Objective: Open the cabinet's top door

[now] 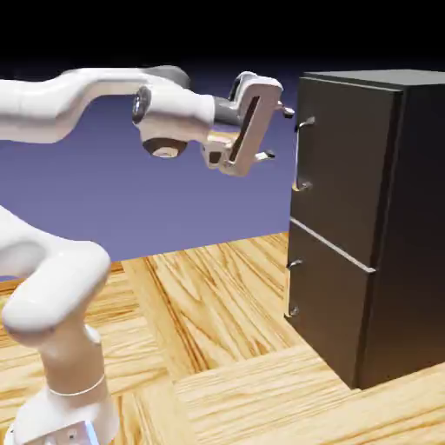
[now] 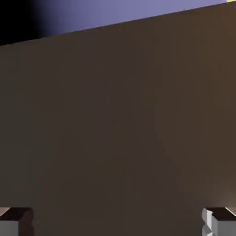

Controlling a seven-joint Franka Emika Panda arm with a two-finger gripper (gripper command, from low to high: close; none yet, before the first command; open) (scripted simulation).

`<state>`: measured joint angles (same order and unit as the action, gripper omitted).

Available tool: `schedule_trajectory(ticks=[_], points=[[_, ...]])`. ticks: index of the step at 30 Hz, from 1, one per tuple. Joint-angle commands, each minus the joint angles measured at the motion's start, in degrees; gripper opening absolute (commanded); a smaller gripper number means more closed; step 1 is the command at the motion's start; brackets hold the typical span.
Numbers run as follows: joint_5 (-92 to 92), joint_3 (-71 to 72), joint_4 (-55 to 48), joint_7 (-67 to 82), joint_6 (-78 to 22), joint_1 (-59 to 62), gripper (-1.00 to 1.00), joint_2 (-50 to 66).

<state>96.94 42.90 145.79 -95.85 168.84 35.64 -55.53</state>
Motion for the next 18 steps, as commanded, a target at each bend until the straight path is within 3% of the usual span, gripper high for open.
schedule_trajectory(ticks=[1, 18], points=[[2.50, 1.11, -0.39, -1.39, -0.13, 0.94, 1.00, -0.59], [44.86, 19.95, -7.08, -24.99, -2.40, 16.89, 1.00, -10.64]])
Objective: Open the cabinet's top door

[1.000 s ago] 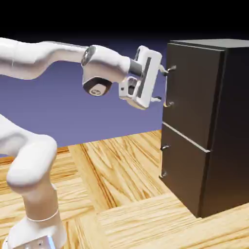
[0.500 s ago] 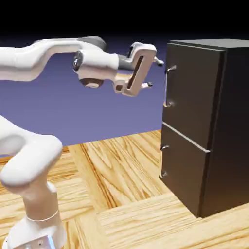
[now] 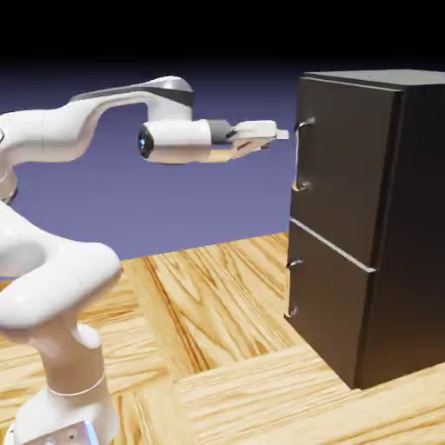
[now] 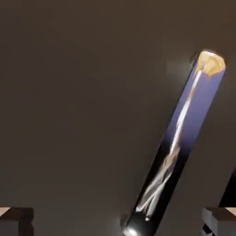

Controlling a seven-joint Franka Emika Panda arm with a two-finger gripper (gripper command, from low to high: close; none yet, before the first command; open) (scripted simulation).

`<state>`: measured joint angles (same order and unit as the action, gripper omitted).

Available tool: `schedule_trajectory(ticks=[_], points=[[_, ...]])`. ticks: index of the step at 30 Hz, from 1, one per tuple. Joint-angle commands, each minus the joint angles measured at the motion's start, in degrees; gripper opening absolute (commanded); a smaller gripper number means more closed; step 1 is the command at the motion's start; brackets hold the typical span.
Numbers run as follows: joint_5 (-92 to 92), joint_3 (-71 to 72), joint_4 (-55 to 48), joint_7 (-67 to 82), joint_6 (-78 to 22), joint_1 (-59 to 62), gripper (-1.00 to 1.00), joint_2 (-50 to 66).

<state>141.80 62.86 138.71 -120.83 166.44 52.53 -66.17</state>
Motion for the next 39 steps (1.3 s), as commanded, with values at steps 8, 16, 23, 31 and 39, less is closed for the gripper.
schedule_trajectory(ticks=[8, 16, 23, 31, 39], points=[[15.34, 6.82, -2.42, -8.54, -0.82, 5.77, 1.00, -3.64], [16.16, 9.56, -7.63, -8.23, -4.84, 13.84, -1.00, -2.04], [11.25, 0.33, 6.92, -5.34, -20.38, 2.15, -1.00, -1.01], [16.72, -8.03, 7.92, 14.03, -18.68, -8.04, -1.00, 11.41], [24.08, -16.87, 4.03, 33.89, -10.82, -18.48, -1.00, 23.92]])
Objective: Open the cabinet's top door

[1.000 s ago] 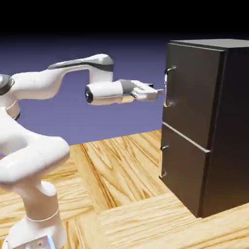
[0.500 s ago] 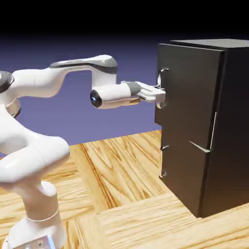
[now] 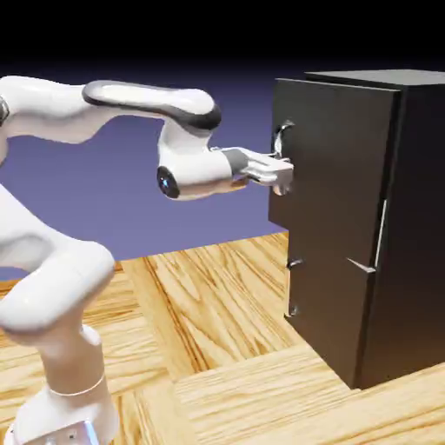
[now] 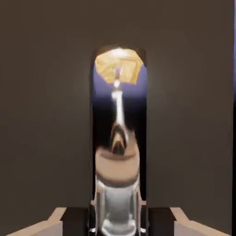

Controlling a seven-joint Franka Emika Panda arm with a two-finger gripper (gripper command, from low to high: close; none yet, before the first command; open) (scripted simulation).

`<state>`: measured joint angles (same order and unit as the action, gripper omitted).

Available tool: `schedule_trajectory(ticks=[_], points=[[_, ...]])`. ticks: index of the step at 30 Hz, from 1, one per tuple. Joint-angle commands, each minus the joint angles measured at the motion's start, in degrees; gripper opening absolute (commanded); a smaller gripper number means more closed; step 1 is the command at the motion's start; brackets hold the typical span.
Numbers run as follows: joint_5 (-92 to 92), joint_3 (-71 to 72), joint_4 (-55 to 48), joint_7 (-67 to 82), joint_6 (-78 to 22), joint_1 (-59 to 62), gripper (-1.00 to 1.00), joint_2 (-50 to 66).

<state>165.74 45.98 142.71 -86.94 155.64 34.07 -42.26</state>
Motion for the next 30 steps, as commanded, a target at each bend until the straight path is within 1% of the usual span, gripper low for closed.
schedule_trajectory(ticks=[1, 4, 9, 14, 23, 30], points=[[0.35, -1.93, 0.21, 1.82, 0.19, -2.08, -1.00, 1.03], [-3.26, -8.03, 2.72, 2.20, -1.27, -8.27, -1.00, 1.55], [-15.73, -17.05, 8.82, -4.76, -5.98, -15.99, -1.00, -1.49], [-28.19, -25.32, 14.13, -11.08, -11.35, -20.98, -1.00, -5.16], [-50.62, -39.55, 20.69, -20.04, -23.53, -23.73, -1.00, -10.83], [-68.07, -51.44, 21.89, -23.95, -36.24, -21.93, -1.00, -11.55]])
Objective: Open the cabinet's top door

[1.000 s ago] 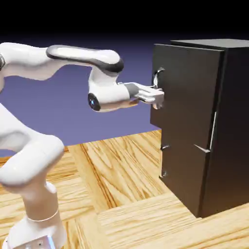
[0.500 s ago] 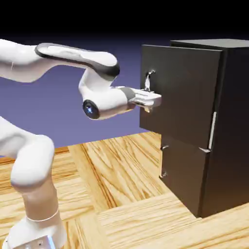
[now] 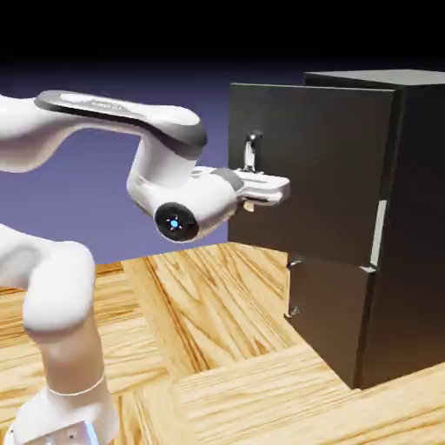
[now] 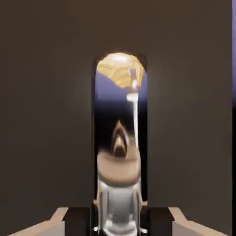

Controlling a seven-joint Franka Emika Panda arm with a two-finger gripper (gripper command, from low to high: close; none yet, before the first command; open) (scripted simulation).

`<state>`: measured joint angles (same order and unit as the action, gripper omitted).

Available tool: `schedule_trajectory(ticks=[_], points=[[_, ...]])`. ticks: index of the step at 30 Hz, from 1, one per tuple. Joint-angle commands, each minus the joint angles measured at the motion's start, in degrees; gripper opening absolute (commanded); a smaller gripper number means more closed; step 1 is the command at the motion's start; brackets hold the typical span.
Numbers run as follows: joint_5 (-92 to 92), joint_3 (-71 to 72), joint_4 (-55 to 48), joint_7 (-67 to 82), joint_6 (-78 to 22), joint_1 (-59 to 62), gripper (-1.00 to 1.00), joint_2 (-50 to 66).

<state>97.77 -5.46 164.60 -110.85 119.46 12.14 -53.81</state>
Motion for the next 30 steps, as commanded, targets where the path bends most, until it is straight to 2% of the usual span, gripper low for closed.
schedule_trajectory(ticks=[1, 7, 15, 29, 30], points=[[-2.58, -1.82, -0.22, -0.33, -2.15, 0.35, -1.00, 0.35], [-17.32, -13.49, -4.32, -0.52, -16.33, 1.67, -1.00, 5.66], [-31.69, -27.74, -16.28, 2.51, -36.27, -1.40, -1.00, 18.84], [-40.04, -43.92, -40.96, 13.19, -68.07, -9.29, -1.00, 45.90], [-40.04, -43.92, -40.97, 13.19, -68.07, -9.29, 1.00, 45.90]])
